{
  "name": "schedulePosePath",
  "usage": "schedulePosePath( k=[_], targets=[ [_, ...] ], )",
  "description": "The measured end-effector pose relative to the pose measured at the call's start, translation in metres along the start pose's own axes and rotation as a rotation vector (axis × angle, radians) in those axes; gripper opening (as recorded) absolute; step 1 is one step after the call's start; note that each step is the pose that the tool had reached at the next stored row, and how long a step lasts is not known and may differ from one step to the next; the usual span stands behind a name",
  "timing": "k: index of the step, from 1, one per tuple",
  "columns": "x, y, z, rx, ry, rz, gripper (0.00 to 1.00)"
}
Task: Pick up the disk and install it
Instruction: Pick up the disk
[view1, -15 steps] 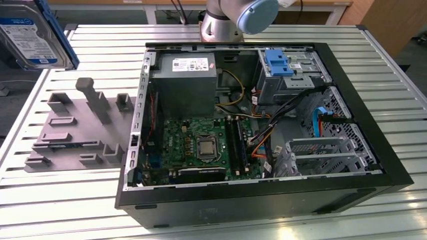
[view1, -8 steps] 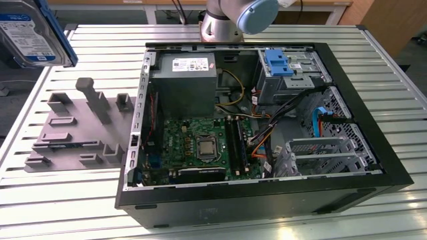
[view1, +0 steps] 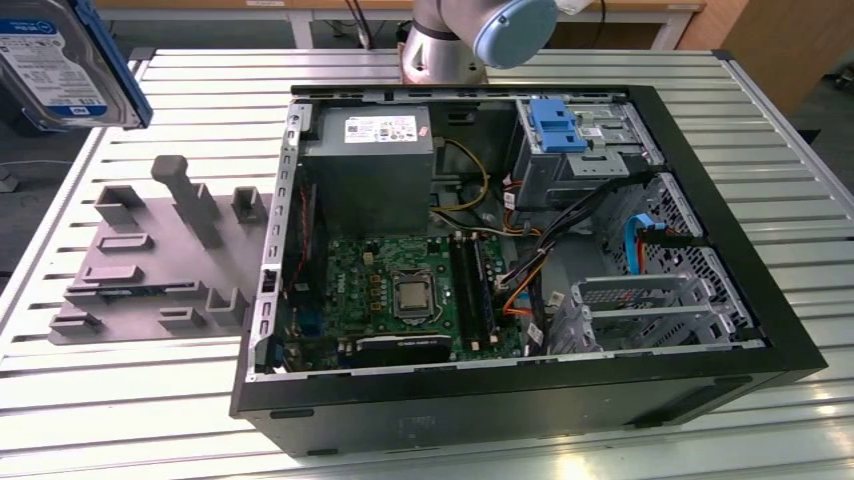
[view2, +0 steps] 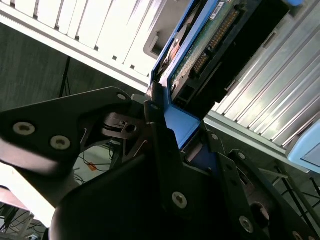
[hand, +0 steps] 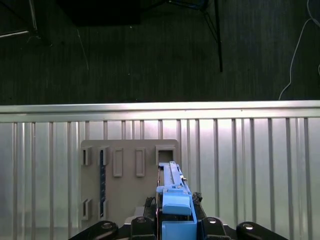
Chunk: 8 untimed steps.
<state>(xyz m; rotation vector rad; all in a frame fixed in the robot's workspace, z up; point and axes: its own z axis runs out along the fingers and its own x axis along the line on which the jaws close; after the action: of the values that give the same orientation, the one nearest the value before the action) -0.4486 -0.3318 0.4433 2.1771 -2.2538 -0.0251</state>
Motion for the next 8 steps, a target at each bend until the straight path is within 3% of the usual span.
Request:
schedulePosePath(
  k=[8],
  targets=[
    [0.0,0.0001,-0.0061,0.0001,-0.0001,0.0,0.36]
  ],
)
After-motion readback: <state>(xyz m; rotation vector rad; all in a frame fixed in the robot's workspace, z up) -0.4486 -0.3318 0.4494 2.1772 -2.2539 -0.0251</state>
